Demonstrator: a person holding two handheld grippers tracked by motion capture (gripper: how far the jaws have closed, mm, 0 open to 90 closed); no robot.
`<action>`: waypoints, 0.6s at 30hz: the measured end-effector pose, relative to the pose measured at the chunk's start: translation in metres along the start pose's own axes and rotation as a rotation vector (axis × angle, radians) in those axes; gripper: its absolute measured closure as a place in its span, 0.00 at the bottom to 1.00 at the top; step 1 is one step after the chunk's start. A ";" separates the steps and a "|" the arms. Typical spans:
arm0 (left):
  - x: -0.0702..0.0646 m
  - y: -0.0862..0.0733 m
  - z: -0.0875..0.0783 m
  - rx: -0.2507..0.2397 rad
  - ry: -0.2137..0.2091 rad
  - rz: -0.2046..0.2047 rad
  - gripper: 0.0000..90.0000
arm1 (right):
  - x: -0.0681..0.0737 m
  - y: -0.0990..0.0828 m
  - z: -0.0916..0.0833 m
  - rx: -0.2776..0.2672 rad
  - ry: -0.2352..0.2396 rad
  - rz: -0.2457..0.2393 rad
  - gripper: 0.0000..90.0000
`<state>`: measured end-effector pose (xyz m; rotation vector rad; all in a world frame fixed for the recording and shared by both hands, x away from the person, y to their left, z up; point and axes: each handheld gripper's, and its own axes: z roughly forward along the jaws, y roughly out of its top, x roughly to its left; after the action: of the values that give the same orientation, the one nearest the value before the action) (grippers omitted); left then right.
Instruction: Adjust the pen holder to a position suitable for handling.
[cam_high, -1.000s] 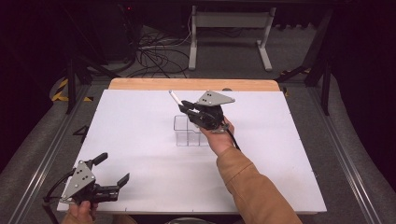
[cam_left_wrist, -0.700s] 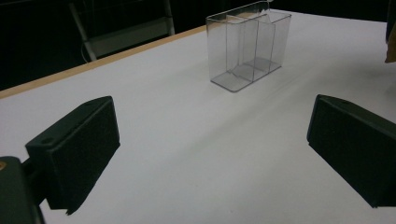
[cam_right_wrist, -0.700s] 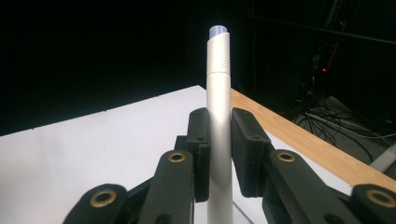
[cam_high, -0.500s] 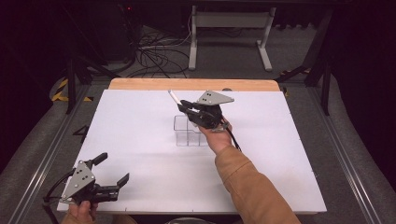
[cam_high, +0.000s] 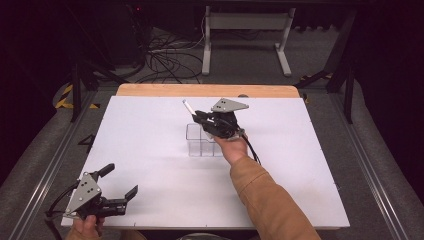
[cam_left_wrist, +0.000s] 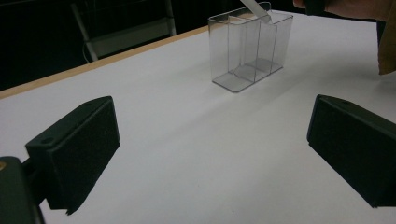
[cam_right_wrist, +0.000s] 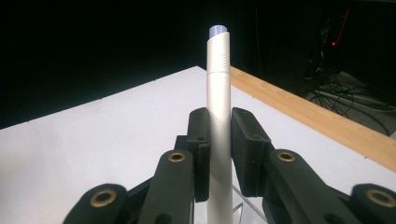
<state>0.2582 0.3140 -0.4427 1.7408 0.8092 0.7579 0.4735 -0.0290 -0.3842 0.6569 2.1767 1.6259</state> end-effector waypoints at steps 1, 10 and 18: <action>0.000 0.000 0.000 -0.001 0.001 -0.001 0.03 | 0.000 0.000 0.000 0.003 0.002 0.004 0.87; 0.000 0.000 0.000 -0.002 -0.001 -0.003 0.03 | 0.000 -0.006 0.003 0.040 0.006 0.030 0.87; 0.000 0.000 0.000 -0.001 0.000 -0.003 0.03 | -0.001 -0.015 -0.004 0.058 0.002 0.039 0.87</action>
<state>0.2580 0.3139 -0.4426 1.7388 0.8106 0.7562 0.4699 -0.0361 -0.3974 0.7197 2.2332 1.5878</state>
